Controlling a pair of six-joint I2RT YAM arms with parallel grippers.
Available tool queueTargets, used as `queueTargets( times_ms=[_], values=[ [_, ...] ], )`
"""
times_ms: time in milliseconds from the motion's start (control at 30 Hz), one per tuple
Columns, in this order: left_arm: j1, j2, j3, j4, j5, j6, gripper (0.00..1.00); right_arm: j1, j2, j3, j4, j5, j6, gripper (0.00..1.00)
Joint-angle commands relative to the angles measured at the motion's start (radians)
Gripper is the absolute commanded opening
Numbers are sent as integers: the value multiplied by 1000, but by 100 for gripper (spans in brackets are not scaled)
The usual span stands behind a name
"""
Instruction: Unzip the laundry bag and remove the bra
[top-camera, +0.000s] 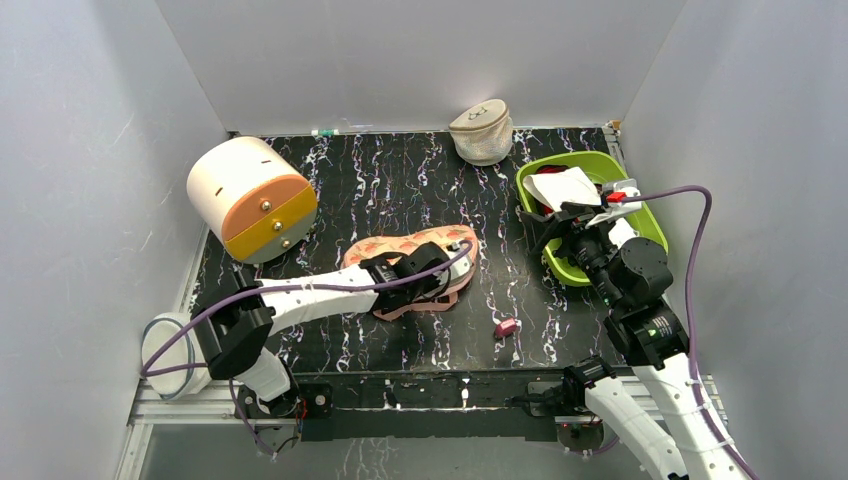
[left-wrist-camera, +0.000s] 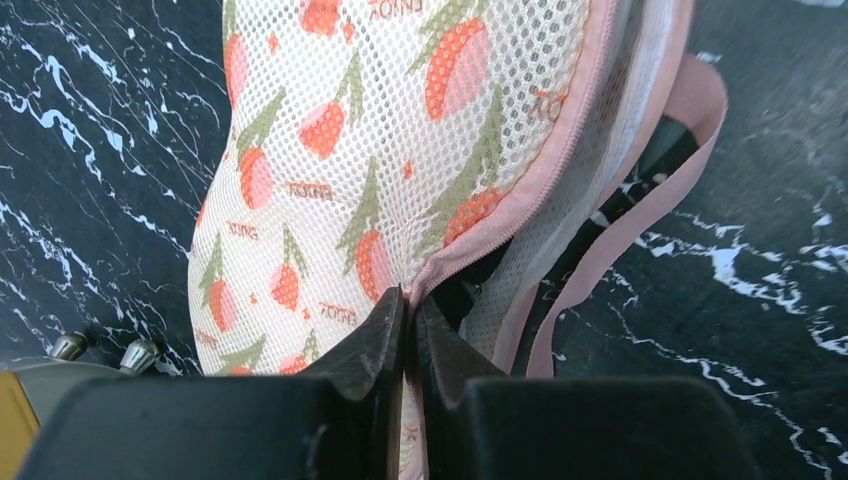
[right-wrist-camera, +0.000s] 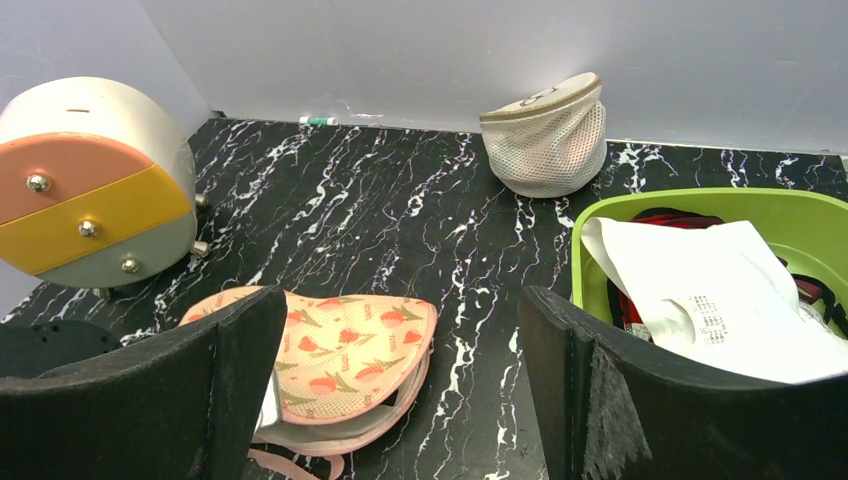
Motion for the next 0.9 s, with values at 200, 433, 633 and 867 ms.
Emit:
queueTargets(
  times_ms=[200, 433, 633, 867],
  values=[
    [-3, -82, 97, -45, -110, -127, 0, -2, 4, 12, 49, -1, 6, 86],
    [79, 21, 221, -23, -245, -121, 0, -3, 14, 8, 53, -20, 28, 86],
    [243, 158, 393, -91, -152, -218, 5, -2, 9, 15, 35, -36, 46, 86],
    [347, 382, 610, -147, -237, -141, 29, -2, 10, 15, 4, -59, 68, 86]
  ],
)
